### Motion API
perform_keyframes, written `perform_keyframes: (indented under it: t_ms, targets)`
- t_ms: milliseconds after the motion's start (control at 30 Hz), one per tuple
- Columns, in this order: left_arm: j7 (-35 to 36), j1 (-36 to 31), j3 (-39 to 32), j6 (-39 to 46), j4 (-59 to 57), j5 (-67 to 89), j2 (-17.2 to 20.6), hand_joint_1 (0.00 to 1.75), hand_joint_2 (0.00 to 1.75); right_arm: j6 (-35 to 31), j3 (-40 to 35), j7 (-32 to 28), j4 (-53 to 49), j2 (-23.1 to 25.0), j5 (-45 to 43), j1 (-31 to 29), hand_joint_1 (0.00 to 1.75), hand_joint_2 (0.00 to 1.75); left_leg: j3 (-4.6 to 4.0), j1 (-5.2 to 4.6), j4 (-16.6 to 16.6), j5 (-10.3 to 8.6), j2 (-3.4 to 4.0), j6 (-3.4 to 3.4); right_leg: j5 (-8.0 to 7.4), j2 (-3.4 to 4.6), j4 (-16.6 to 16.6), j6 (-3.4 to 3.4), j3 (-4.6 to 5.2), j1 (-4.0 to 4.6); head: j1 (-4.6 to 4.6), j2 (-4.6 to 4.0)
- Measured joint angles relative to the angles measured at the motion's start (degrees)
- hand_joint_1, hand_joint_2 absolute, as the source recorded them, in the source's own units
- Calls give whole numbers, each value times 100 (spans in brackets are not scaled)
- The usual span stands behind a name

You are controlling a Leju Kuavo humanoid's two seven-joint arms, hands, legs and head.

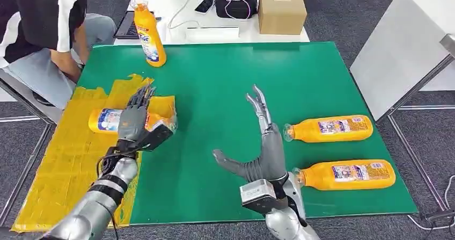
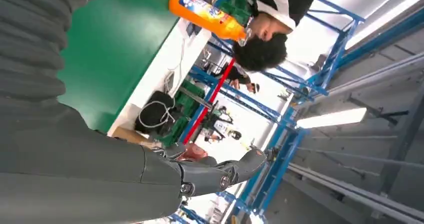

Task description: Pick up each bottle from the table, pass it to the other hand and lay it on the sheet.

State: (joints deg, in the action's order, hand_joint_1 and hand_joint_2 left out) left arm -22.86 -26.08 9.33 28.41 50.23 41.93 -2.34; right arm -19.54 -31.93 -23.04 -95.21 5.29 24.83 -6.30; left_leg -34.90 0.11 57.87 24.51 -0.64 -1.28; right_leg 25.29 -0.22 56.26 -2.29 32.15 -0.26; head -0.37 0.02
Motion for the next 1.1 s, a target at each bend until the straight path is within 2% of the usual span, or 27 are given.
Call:
perform_keyframes:
  t_ms: [300,400,500,600,1000,1100]
  targets:
    - [-674,1245,269,-46,3124,-1302,-81,0,175,-236,7,-9,7,-103,147,137,0,175,1,3,0,1,4,0,0,1,-1,0,3,2,-2,0]
    - [-700,1544,365,-372,3911,-1757,-70,0,175,-291,33,72,0,-157,407,203,0,175,1,3,0,1,2,0,0,1,-2,1,3,2,-2,0]
    - [-748,1819,387,-961,4440,-2387,-55,0,175,-210,111,432,-28,-295,993,240,0,175,1,2,-1,1,2,0,0,0,-2,1,2,1,-2,0]
    - [-783,2048,387,-1325,4765,-2670,-44,0,175,-68,221,735,-33,-490,1465,248,0,175,1,1,-1,1,-1,-1,0,0,-3,1,0,1,0,0]
    - [-801,2240,387,-1436,5175,-2755,-27,0,175,-46,321,804,-59,-706,1573,259,0,175,3,2,-1,1,0,0,0,0,-1,1,-1,2,-2,0]
    - [-722,2306,385,-1867,5189,-3046,-26,0,175,272,343,1216,-59,-851,2038,246,0,175,2,2,-1,1,-1,0,0,0,-2,1,-2,1,-2,0]
